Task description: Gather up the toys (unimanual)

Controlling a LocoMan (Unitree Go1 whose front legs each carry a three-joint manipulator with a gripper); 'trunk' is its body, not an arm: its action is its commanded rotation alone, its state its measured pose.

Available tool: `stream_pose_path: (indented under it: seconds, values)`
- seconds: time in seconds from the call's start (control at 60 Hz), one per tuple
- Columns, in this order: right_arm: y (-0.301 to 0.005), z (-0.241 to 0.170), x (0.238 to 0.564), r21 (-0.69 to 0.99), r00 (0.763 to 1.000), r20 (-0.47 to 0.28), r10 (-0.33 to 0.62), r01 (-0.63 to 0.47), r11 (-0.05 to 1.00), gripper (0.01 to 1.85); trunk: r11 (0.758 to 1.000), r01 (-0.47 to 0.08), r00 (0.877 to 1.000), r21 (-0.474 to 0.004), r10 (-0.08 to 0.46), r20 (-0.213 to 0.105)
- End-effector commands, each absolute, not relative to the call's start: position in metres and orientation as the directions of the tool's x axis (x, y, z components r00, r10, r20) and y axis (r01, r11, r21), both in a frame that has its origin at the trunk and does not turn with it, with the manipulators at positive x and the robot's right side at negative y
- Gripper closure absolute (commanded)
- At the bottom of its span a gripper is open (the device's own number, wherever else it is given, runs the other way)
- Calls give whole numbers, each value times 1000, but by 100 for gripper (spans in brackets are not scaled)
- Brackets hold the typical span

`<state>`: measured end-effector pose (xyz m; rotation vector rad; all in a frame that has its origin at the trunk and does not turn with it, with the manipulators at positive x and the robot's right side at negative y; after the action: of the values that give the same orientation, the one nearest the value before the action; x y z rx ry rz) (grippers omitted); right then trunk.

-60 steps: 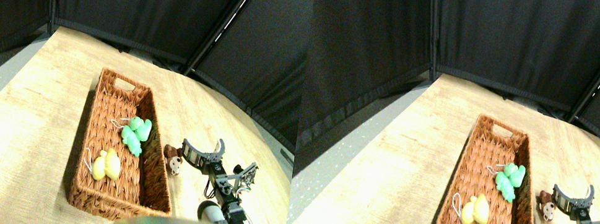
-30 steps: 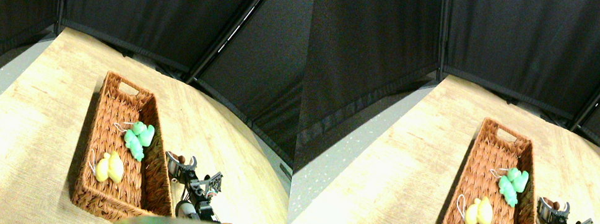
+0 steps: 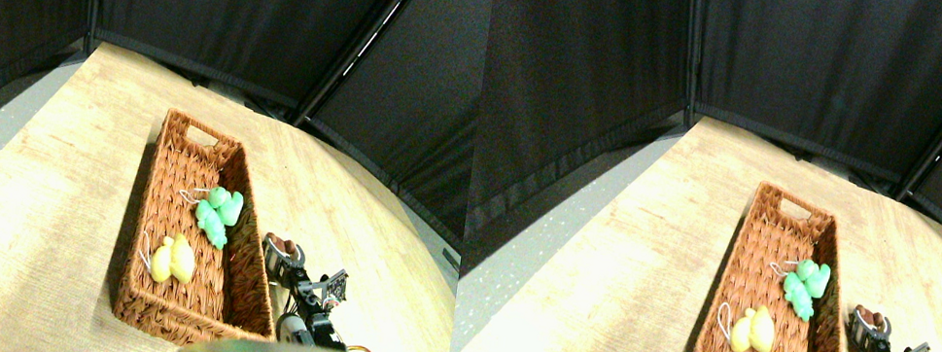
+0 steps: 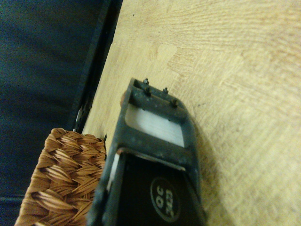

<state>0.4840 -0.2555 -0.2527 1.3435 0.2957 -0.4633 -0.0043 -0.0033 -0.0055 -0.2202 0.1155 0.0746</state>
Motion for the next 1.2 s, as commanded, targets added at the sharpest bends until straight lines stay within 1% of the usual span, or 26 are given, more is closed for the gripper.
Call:
stream_pose_path:
  seconds: [0.017, 0.05, 0.083, 0.117, 0.133, 0.15, 0.217, 0.267, 0.3, 0.317, 0.333, 0.367, 0.417, 0.467, 0.517, 0.55, 0.567, 0.6, 0.617, 0.683, 0.8, 0.867, 0.983, 1.083, 1.117, 1.2]
  values:
    - [-254, -243, 484, 852, 874, -417, -249, 471, 229, 173, 972, -88, 988, -218, 57, -142]
    - [-253, -242, 484, 850, 871, -408, -272, 471, 234, 172, 972, -88, 988, -218, 57, -142]
    - [-252, -238, 483, 849, 862, -407, -303, 479, 223, 168, 972, -87, 989, -219, 57, -140]
    - [-252, -236, 482, 852, 861, -401, -312, 476, 219, 167, 972, -87, 989, -219, 57, -140]
    - [-252, -235, 482, 857, 865, -391, -313, 466, 219, 166, 972, -85, 989, -218, 55, -140]
    - [-253, -233, 483, 861, 878, -382, -289, 452, 235, 164, 972, -85, 989, -218, 55, -140]
    - [-255, -228, 484, 871, 890, -365, -271, 430, 239, 162, 972, -84, 989, -218, 55, -138]
    - [-255, -220, 485, 877, 906, -320, -278, 394, 276, 164, 973, -81, 989, -216, 53, -135]
    - [-255, -214, 485, 891, 923, -291, -253, 358, 280, 166, 973, -80, 990, -216, 53, -132]
    - [-255, -211, 486, 890, 931, -274, -242, 341, 304, 165, 974, -77, 990, -214, 49, -130]
    - [-255, -211, 486, 890, 931, -274, -242, 341, 304, 165, 974, -77, 990, -214, 49, -130]
    - [-254, -205, 487, 890, 945, -245, -219, 308, 336, 165, 974, -73, 991, -215, 46, -125]
    - [-254, -198, 488, 897, 954, -223, -201, 282, 341, 165, 974, -72, 992, -216, 46, -122]
    - [-252, -186, 491, 886, 972, -177, -156, 227, 406, 166, 974, -70, 992, -216, 46, -114]
    - [-250, -178, 493, 895, 976, -163, -144, 208, 395, 167, 974, -68, 993, -217, 46, -107]
    - [-247, -168, 494, 909, 985, -141, -101, 169, 382, 167, 973, -67, 994, -219, 45, -104]
    - [-245, -163, 494, 911, 987, -129, -100, 158, 381, 166, 973, -67, 994, -220, 45, -102]
    - [-242, -153, 494, 897, 988, -124, -87, 149, 417, 164, 973, -66, 994, -223, 45, -99]
    - [-240, -147, 495, 884, 991, -122, -61, 137, 447, 165, 972, -67, 994, -224, 45, -99]
    - [-234, -134, 496, 892, 991, -124, -56, 136, 430, 167, 970, -69, 995, -231, 48, -92]
    - [-221, -115, 501, 890, 994, -107, 25, 84, 449, 168, 966, -80, 995, -245, 61, -84]
    - [-216, -110, 505, 889, 994, -102, 45, 71, 453, 168, 963, -90, 994, -255, 72, -78]
    - [-205, -99, 513, 891, 990, -117, 79, 70, 449, 168, 954, -109, 993, -279, 92, -74]
    - [-195, -92, 520, 876, 984, -124, 124, 50, 479, 168, 946, -130, 991, -298, 113, -74]
    - [-192, -90, 521, 878, 985, -123, 117, 54, 475, 168, 943, -136, 990, -304, 119, -73]
    - [-182, -86, 529, 869, 979, -122, 166, 24, 494, 167, 935, -154, 988, -319, 139, -71]
